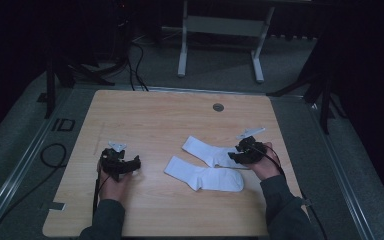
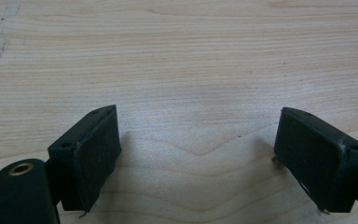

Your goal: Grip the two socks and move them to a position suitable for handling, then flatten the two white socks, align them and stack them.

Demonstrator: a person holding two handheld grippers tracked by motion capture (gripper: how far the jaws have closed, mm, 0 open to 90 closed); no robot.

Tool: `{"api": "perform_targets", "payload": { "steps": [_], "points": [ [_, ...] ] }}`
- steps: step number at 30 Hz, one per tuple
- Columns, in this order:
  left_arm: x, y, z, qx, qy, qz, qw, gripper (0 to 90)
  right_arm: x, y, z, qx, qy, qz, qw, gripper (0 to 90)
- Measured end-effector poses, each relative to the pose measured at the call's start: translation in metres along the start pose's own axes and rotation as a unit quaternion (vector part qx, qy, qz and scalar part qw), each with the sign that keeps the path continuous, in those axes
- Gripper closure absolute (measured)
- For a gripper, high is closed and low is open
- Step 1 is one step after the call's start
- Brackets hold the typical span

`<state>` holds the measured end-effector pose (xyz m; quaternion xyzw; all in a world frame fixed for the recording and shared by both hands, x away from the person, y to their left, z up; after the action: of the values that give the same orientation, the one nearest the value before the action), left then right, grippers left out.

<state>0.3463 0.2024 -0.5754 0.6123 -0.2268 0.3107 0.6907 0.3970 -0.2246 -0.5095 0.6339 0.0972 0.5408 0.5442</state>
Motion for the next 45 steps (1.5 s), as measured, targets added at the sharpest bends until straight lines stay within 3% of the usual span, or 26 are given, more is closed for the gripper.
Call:
{"api": "perform_targets", "payload": {
  "steps": [7,18,32,39,45],
  "points": [
    [0.0,0.0,0.0,0.0,0.0,0.0,1.0,14.3,0.02,-0.008,-0.006,0.006,0.025,0.007,0.9996,53.9],
    [0.0,0.0,0.0,-0.001,0.0,0.0,1.0,14.3,0.04,-0.023,-0.01,0.017,0.043,0.015,0.9988,57.7],
    [0.0,0.0,0.0,-0.001,0.0,0.0,1.0,14.3,0.065,-0.059,-0.024,0.052,0.074,-0.009,0.9959,60.1],
    [0.0,0.0,0.0,-0.001,-0.001,0.0,1.0,14.3,0.071,-0.082,-0.029,0.067,0.07,-0.021,0.9951,55.2],
    [0.0,0.0,0.0,-0.001,-0.001,0.0,1.0,14.3,0.069,-0.096,-0.027,0.079,0.049,-0.022,0.9955,50.9]
  ]
}}
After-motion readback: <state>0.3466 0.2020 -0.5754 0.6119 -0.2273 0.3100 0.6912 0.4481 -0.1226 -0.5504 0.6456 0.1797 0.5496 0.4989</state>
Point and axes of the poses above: each handheld gripper's, and its own axes: y roughly backward along the jaws, x roughly out of its top, z roughly to its right, the point moved 1 cm from there along -y, roughly forward along the jaws, and after that the axes turned 12 degrees about y, right-handed, at the moved point
